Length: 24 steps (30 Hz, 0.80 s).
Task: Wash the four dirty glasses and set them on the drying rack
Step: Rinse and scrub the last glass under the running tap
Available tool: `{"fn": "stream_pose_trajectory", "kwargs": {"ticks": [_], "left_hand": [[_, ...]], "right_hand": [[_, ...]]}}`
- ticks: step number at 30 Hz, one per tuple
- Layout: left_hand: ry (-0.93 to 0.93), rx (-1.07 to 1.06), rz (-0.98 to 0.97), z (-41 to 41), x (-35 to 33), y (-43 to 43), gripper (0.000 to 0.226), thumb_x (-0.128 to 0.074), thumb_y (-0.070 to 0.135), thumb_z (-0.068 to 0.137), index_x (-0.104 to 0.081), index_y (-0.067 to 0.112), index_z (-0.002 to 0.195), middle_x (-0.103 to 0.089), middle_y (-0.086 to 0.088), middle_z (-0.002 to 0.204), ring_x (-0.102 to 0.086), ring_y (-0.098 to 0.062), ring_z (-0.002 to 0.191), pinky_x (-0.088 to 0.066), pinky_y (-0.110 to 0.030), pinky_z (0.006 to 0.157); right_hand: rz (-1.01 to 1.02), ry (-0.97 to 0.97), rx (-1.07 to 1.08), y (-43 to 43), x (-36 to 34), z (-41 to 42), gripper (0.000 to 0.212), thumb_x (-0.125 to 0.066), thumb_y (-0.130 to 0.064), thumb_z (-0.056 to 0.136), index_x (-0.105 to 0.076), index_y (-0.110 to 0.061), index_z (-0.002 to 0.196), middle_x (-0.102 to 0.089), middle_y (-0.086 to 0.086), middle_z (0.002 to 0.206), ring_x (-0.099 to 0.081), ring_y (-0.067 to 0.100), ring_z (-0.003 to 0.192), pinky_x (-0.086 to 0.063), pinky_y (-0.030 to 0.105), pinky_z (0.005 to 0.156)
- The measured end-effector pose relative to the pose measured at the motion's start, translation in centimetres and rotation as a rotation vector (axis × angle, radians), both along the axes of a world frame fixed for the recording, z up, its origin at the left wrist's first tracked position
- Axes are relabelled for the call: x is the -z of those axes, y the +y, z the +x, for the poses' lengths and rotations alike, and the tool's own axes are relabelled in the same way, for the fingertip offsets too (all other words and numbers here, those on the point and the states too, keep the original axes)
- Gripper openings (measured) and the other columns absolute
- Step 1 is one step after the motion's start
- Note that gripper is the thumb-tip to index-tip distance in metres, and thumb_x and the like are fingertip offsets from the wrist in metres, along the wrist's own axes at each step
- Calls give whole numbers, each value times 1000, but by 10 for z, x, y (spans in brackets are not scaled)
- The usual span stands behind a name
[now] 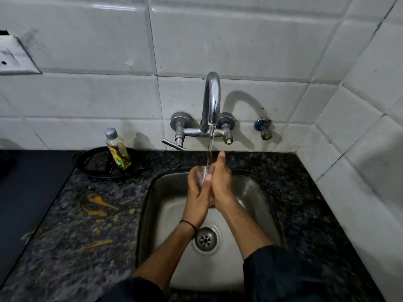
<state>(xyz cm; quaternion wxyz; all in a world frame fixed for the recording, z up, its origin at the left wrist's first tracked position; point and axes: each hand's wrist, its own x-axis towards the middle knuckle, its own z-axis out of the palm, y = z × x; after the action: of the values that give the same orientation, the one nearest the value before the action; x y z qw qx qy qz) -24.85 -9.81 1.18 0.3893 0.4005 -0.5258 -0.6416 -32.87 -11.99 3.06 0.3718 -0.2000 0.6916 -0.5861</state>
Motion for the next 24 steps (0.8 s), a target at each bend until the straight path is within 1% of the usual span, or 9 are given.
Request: {"fn": "stream_pose_trajectory", "kwargs": {"ticks": [4,7,9,11,15,17,19,22,24], "left_hand": [[-113,68,221,5,-5,-27,73,-29,85,85,-52,38,136,-65,0,125,-67,-20,107,-61,-41,77],[-204,-82,205,-3,-4,-38,76,-21,74,93,-58,22,136,-64,-6,131,-63,-23,115,-54,-40,94],[-245,-112,125,-5,-6,-38,59,-24,56,103,-43,19,146,-53,-1,141,-55,-15,122,-46,-33,99],[-132,-65,129,-6,-7,-32,43,-29,49,105,-37,29,143,-55,7,130,-57,-8,108,-49,-33,91],[-25,34,164,-2,-5,-11,52,-51,57,95,-29,53,142,-37,10,119,-57,-11,100,-60,-40,78],[7,2,268,-6,-2,-18,50,-58,60,89,-38,51,134,-42,1,128,-62,-21,106,-61,-46,80],[39,2,383,-7,-2,-30,57,-53,70,86,-53,35,131,-59,-10,128,-68,-28,103,-61,-47,77],[89,-116,545,-9,-4,-45,52,-36,56,101,-72,18,100,-76,-11,98,-72,-24,84,-57,-36,71],[117,-72,592,-10,0,-46,51,-38,56,100,-71,18,106,-74,-12,108,-72,-24,91,-56,-35,75]], "right_hand": [[14,-277,-48,5,6,-5,64,-29,-66,99,-69,-17,90,-72,7,84,-69,21,79,-56,34,72],[29,-14,-129,2,18,15,59,-35,-73,93,-52,-24,123,-66,4,105,-65,17,93,-52,34,80],[-22,149,-155,-1,27,24,44,-49,-67,91,-40,-34,118,-64,-5,102,-64,14,96,-53,39,89],[-58,128,-142,1,22,22,34,-50,-58,96,-46,-30,115,-66,-5,98,-67,15,94,-55,36,86],[-14,-306,16,6,-4,-2,49,-34,-54,104,-62,-17,87,-70,4,75,-70,13,64,-54,27,57],[80,-403,-7,10,-10,-5,54,-33,-59,103,-63,-15,95,-69,10,83,-67,21,69,-50,30,55],[94,-338,-68,11,-8,-1,57,-33,-64,100,-61,-16,112,-68,7,92,-67,20,79,-52,31,59],[-37,-96,-204,12,4,10,39,-48,-52,100,-44,-25,128,-64,3,109,-66,12,90,-52,24,61],[-45,-79,-178,11,4,11,40,-57,-47,97,-45,-24,128,-65,6,112,-65,13,91,-50,24,62]]}}
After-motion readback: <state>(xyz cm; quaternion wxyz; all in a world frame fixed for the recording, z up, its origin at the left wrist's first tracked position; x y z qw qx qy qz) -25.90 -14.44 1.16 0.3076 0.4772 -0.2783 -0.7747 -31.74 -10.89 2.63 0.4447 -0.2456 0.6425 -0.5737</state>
